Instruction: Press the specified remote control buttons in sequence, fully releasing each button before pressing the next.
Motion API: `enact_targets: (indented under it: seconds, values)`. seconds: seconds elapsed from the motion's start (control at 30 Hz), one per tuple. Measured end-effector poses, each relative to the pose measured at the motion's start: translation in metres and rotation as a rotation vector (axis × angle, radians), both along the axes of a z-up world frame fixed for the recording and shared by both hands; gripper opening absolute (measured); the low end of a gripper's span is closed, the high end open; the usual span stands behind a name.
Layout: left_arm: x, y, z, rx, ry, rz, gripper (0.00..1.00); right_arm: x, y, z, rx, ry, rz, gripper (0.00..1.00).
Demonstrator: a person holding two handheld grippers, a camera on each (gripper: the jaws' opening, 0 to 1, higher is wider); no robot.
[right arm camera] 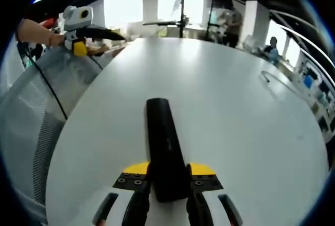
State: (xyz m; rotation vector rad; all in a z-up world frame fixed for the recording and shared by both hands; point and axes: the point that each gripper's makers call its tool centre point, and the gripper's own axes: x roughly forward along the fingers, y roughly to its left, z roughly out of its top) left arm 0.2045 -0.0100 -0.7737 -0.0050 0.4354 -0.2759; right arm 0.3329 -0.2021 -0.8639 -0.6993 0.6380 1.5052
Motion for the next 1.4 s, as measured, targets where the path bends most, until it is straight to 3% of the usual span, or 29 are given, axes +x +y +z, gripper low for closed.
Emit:
enact_targets:
  seconds: [0.53, 1.4]
  values:
    - [-0.001, -0.001, -0.003, 0.009, 0.019, -0.009, 0.79, 0.021, 0.002, 0.002, -0.004, 0.002, -0.015, 0.24]
    - [0.0, 0.001, -0.002, 0.008, 0.008, 0.001, 0.79, 0.035, 0.004, 0.001, -0.019, -0.001, -0.015, 0.25]
